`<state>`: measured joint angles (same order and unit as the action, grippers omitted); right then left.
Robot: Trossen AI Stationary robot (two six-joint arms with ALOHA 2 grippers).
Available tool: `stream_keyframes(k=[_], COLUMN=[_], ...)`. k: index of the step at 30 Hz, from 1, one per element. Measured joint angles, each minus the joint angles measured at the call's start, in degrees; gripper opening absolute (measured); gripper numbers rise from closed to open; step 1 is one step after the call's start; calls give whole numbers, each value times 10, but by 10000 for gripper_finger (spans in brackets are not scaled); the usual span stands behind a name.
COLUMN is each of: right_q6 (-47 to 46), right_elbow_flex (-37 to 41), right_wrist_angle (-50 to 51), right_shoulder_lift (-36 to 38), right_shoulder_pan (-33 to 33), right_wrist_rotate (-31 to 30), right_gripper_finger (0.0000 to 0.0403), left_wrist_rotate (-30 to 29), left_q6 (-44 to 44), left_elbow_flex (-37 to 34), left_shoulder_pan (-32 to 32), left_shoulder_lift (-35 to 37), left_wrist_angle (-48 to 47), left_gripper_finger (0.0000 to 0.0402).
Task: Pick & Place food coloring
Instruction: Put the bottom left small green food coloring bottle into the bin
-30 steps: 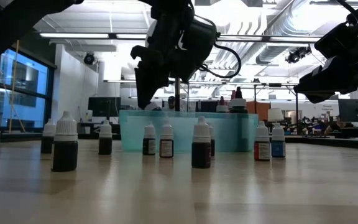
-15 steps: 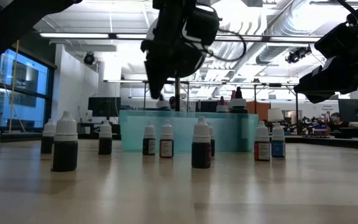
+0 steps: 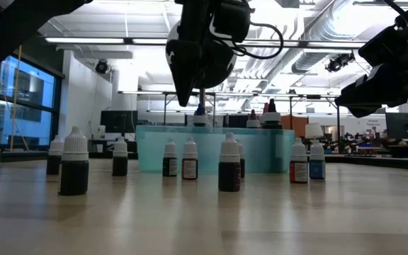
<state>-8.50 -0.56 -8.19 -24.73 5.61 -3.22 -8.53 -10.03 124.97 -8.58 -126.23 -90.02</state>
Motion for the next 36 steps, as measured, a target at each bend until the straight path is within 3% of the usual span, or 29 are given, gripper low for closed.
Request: stream_keyframes(k=[11,23,33,36], right_q6=[0,0,0,0], right_elbow_flex=[0,0,0,0], right_wrist_angle=[0,0,2,2], right_shoulder_lift=[0,0,0,0], right_shoulder_pan=[0,0,0,0], right_wrist_rotate=[0,0,0,0], right_gripper_finger=[0,0,0,0], left_wrist_rotate=[25,95,85,61], left_q6=[55,112,167,191], left_elbow_flex=[0,-1,-5,-39], left_shoulder_pan=[0,0,5,20], left_shoulder_lift=[75,232,330,371], left_wrist_angle=[4,71,-1,5], left_gripper_finger=[62,62,62,62])
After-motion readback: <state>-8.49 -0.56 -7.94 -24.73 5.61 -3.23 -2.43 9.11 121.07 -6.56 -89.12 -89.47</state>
